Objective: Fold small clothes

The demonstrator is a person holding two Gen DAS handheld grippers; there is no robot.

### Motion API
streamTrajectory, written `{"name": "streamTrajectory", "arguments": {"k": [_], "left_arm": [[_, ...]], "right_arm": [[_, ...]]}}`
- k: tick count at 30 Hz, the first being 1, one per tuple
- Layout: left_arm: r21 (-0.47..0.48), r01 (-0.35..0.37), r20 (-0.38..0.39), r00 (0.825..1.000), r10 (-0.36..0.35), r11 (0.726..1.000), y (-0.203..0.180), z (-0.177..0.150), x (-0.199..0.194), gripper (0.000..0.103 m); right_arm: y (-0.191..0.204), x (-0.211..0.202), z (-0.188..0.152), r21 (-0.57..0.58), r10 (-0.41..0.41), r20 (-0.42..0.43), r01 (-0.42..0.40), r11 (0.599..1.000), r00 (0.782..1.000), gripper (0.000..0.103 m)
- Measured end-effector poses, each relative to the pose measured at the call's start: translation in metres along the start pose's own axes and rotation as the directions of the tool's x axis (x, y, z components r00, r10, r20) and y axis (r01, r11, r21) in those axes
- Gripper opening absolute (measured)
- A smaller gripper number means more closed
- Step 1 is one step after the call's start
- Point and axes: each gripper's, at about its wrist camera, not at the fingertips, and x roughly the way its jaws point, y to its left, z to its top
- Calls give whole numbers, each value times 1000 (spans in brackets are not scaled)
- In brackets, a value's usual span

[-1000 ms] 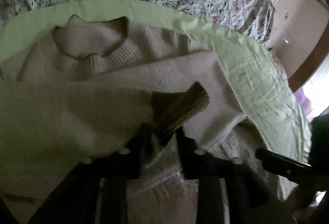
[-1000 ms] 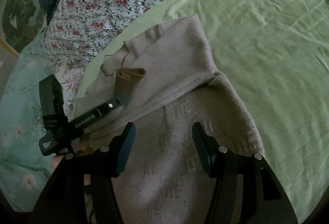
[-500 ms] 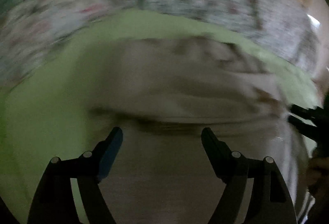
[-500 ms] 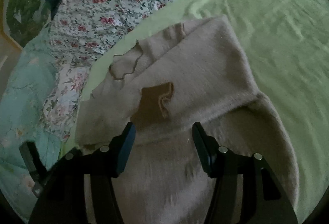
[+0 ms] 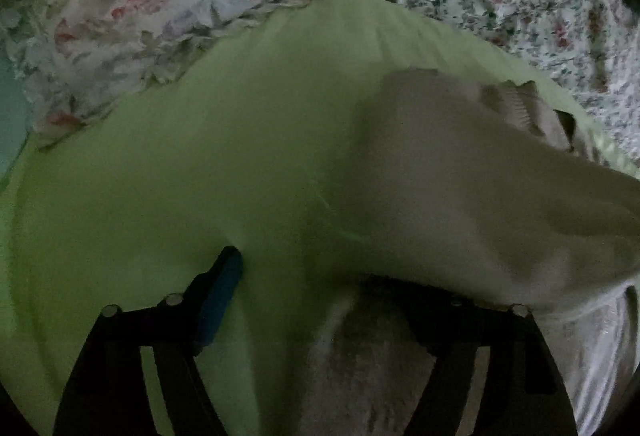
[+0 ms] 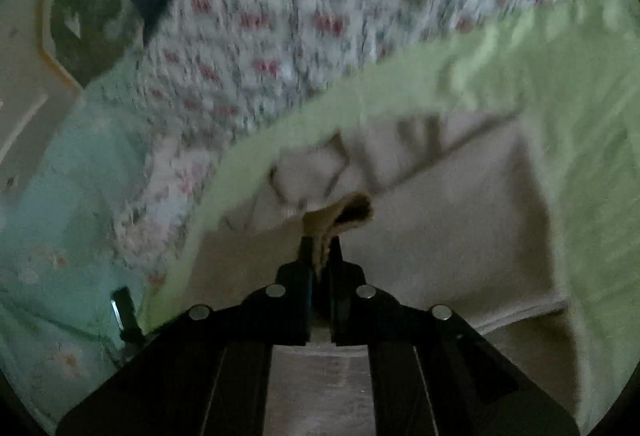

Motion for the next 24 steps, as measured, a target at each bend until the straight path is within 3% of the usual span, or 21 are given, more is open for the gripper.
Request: {"name": "streamTrajectory", "arguments": {"k": [3, 8, 11, 14, 15, 16, 19, 21, 24], "left_arm": [[-26, -9, 15, 1000, 10, 1000, 5, -3, -3, 72], [-57, -47, 42, 998, 50, 997, 7, -13, -13, 72], [-82, -19, 26, 999, 21, 996, 13, -14, -11, 73], [-105, 17, 32, 999, -14, 994, 19, -16, -10, 74], [-116, 29, 33, 999, -25, 993, 21, -16, -10, 74], [-134, 48, 38, 998, -43, 990, 24, -17, -10, 74], [-161, 86, 59, 995, -77, 983, 30, -19, -13, 74], [-172, 103, 63, 994, -93, 980, 31, -20, -13, 75], [-185, 128, 67, 991, -118, 974, 34, -20, -12, 75]], "right_arm": [[-26, -11, -1, 24, -86, 13, 86, 996, 996, 7], [-74, 9, -21, 101, -167, -89, 175, 979, 982, 7], [-88, 26, -30, 144, -191, -157, 214, 966, 969, 9], [-85, 17, -33, 164, -230, -139, 251, 954, 963, 12], [-77, 12, -32, 143, -259, -117, 275, 951, 959, 19], [-67, 5, -31, 113, -281, -87, 290, 950, 956, 32], [-25, -1, -23, -1, -234, -16, 234, 972, 972, 68], [6, 17, -17, -79, -138, -52, 134, 988, 989, 68], [45, 63, -10, -144, -4, -151, -18, 989, 989, 68]]}}
